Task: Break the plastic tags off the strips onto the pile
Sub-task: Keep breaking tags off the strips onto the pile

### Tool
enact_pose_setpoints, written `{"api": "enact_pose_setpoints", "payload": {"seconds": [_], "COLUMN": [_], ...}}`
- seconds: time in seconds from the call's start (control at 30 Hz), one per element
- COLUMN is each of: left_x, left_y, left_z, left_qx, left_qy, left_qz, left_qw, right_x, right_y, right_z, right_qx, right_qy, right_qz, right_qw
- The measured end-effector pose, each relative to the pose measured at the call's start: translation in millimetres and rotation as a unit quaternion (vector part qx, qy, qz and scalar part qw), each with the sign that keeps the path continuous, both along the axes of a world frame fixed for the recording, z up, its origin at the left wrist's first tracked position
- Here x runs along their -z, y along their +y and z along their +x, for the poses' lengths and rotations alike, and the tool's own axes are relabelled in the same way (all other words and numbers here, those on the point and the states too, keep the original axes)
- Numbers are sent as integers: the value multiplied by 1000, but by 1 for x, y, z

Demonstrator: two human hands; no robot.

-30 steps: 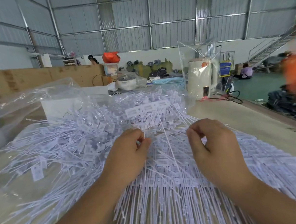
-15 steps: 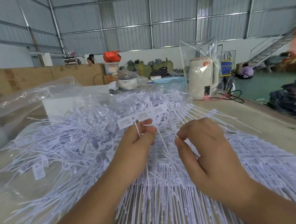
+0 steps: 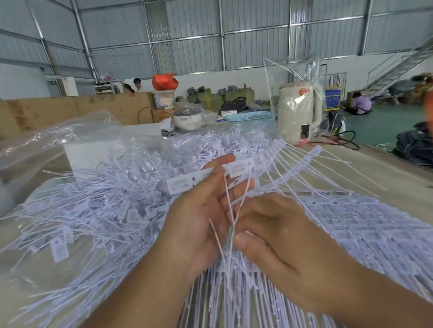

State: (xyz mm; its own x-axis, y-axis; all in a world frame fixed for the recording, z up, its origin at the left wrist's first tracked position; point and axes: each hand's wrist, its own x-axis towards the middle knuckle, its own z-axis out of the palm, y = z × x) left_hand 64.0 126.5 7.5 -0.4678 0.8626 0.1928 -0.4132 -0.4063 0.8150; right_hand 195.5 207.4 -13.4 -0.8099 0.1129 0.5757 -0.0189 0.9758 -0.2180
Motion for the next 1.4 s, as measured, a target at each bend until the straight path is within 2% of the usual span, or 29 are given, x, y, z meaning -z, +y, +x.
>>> {"api": "enact_pose_setpoints", "payload": {"seconds": [0.13, 0.27, 0.37, 0.53, 0.67, 0.8, 0.9, 1.0, 1.1, 1.17, 1.23, 1.3, 1.4], "left_x": [-1, -10, -14, -24, -22, -21, -20, -22, -28, -34, -41, -40, -21], "left_y": [0, -5, -9, -18, -18, -19, -19, -20, -21, -26, -32, -32, -17], "left_z": [4, 11, 12, 2, -1, -3, -5, -3, 2, 1, -2, 2, 6], "left_qx": [16, 44, -7, -77, -74, -33, 1, 20, 19, 28, 50, 49, -23], "left_qy": [69, 95, 102, 21, -81, -178, -200, -214, -229, -245, -207, -136, -108], "left_qz": [30, 89, 77, 63, 53, 86, 91, 87, 95, 122, 134, 81, -61], "left_qw": [997, 990, 992, 995, 993, 980, 976, 973, 968, 961, 968, 986, 992], "right_x": [4, 10, 11, 8, 5, 4, -1, -8, -12, -11, -9, -8, -7], "right_y": [12, 26, 29, 25, 19, 15, 9, 2, -3, -5, -7, -9, -9], "right_z": [-1, -2, -3, -1, 1, 2, 6, 9, 10, 10, 10, 9, 9], "right_qx": [-21, -6, 11, -30, 19, 90, 121, 115, 91, 75, 62, 60, 39], "right_qy": [-49, -40, -33, 41, 93, 103, 166, 244, 269, 276, 272, 250, 204], "right_qz": [-71, -111, -119, -159, -163, -97, -29, 64, 128, 134, 119, 103, 56], "right_qw": [996, 993, 992, 986, 982, 986, 978, 961, 950, 949, 953, 961, 977]}}
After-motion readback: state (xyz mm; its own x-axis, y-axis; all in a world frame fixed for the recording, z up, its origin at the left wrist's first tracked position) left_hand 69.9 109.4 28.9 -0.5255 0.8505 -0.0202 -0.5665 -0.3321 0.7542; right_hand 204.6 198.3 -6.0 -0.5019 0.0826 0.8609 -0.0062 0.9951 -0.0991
